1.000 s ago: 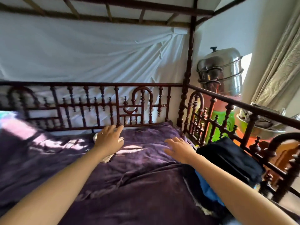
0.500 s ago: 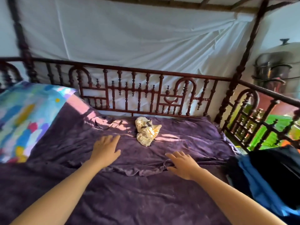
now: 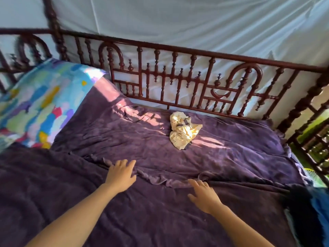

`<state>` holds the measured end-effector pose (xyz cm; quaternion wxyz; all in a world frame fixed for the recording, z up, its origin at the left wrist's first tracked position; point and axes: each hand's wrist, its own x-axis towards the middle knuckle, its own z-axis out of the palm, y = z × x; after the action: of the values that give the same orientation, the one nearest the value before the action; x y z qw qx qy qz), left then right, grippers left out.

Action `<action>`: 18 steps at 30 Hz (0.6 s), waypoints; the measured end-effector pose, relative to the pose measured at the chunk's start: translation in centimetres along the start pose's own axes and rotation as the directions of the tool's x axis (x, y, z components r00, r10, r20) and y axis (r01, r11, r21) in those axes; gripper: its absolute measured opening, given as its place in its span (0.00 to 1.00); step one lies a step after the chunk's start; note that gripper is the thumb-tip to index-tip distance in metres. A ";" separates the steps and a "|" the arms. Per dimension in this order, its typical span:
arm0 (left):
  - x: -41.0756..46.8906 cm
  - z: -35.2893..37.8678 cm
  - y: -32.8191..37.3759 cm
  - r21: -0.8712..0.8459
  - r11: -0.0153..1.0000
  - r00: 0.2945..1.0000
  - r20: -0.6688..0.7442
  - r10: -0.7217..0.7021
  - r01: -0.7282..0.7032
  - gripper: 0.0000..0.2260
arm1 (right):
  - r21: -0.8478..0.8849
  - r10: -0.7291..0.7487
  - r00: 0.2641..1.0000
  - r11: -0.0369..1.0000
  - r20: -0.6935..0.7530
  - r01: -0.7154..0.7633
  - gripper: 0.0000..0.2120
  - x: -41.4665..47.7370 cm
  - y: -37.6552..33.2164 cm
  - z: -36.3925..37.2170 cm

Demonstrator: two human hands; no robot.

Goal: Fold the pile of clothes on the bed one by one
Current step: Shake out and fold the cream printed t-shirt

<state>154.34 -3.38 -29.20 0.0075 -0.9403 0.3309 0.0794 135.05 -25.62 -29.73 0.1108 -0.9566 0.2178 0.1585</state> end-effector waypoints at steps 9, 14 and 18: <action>9.1 10.6 0.2 -0.053 0.999 0.972 0.233 0.015 -0.002 0.27 | 0.096 0.149 0.987 0.983 0.053 -0.154 0.23 11.0 2.9 5.2; 17.1 17.5 0.2 -0.024 1.000 0.977 0.214 0.001 0.004 0.28 | -0.033 0.189 0.979 0.982 0.081 -0.187 0.24 20.6 3.9 8.4; 23.9 22.9 0.8 -0.011 1.000 0.989 0.148 0.024 -0.023 0.30 | -0.112 0.104 0.994 0.989 0.032 -0.100 0.24 29.1 4.8 10.8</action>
<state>168.87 -17.31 -55.43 0.0269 -0.9278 0.3402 0.1505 155.00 -37.95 -50.67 0.0536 -0.9457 0.2553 0.1939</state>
